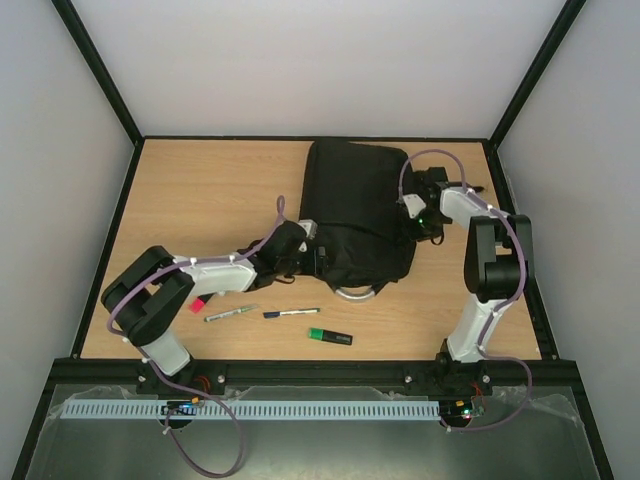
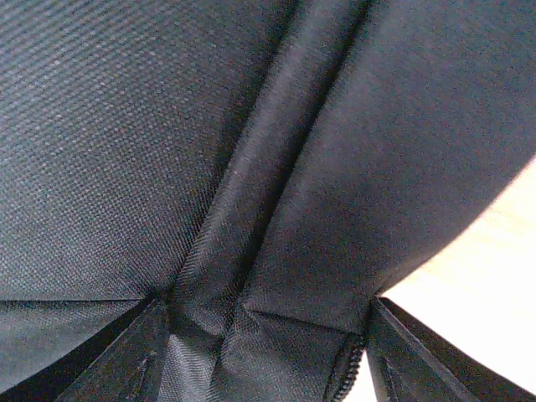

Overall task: Pack the student bag
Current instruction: Adjust the student bag at the center of the board.

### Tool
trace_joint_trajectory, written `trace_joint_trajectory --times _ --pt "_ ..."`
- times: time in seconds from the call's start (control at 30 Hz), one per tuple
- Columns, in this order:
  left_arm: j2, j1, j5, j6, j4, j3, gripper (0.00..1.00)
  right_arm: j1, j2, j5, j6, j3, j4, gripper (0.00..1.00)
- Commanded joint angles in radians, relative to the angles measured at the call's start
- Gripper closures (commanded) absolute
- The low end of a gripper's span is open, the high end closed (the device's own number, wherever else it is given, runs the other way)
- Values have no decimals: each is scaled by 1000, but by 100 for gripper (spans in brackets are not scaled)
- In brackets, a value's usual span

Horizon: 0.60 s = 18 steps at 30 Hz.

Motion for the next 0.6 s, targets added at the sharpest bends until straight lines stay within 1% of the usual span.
trace_joint_trajectory --times 0.0,0.17,0.3,0.43,0.57 --pt "6 -102 -18 -18 30 -27 27 61 80 -13 63 70 33 36" --pt "72 -187 -57 -43 68 -13 27 107 136 16 95 150 52 36" --pt "93 -259 -84 -30 59 13 27 110 134 -1 121 182 55 35" --pt "26 -344 -170 73 -76 61 23 109 57 42 99 147 57 34" --pt "-115 -380 -230 153 -241 63 19 108 -73 38 102 93 37 31"
